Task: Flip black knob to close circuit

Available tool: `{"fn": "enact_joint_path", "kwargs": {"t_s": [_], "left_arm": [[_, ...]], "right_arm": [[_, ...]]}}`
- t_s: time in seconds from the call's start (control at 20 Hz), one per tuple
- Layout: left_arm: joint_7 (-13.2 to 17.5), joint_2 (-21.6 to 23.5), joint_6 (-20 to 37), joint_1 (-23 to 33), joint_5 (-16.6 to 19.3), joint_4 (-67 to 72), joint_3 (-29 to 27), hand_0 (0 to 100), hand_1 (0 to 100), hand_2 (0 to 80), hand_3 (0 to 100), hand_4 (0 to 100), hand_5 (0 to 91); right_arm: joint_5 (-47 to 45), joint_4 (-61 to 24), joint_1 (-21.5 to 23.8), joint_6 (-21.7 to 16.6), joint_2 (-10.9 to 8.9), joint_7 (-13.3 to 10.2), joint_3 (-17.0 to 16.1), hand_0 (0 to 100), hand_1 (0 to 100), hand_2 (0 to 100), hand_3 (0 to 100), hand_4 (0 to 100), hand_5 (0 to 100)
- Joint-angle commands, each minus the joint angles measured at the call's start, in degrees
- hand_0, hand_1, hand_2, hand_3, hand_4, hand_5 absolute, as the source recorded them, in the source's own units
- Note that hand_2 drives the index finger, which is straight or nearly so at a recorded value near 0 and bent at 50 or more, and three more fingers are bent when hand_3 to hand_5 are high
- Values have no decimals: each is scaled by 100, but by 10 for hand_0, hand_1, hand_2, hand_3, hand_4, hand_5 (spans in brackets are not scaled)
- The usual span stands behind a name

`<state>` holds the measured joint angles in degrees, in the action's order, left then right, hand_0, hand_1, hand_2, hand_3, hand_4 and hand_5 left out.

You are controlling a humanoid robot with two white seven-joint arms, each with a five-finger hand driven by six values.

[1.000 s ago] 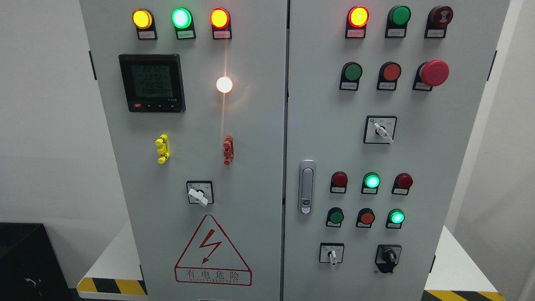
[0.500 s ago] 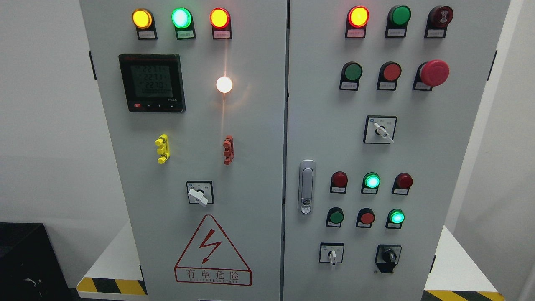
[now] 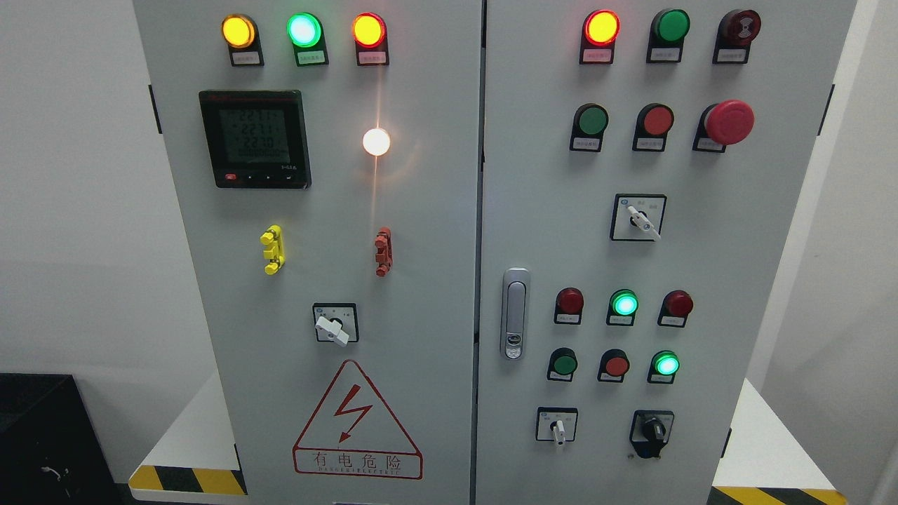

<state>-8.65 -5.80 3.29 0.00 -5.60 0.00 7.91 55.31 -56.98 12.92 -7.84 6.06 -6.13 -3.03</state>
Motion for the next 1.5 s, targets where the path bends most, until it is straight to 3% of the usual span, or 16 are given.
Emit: {"fn": "enact_joint_path", "kwargs": {"t_s": [0.0,0.35,0.6,0.9,1.0,1.2,1.45], "left_arm": [[4,0,-4,132,6,-176,0,120,556,0,0,0,0],[4,0,-4,123,-3,-176,0,120,556,0,0,0,0],[4,0,-4,132,6,-176,0,120,556,0,0,0,0],[4,0,-4,132,6,-176,0,120,556,0,0,0,0],[4,0,-4,132,-3,-176,0,120,556,0,0,0,0],[4,0,-4,132,6,-176,0,120,556,0,0,0,0],[4,0,-4,132,6,-176,0,120,556,0,0,0,0]], "right_arm": [[830,-1613,-9,11,45,-169,-31,0,5,723,859,730,695],[1420,-2483,-62,195,45,-388,-66,0,0,770,906,753,727],[1587,-3011,-184,318,45,-380,-57,0,0,825,958,806,785],[1947,-3441,-475,809,80,-353,-14,0,0,865,999,848,853],[1992,-3652,-484,1082,80,-336,65,0,0,872,1000,859,866],[1992,-3758,-536,1144,80,-205,40,0,0,883,1000,870,880],[2053,-3741,-913,1259,80,-11,-40,0,0,887,1000,873,884]]}}
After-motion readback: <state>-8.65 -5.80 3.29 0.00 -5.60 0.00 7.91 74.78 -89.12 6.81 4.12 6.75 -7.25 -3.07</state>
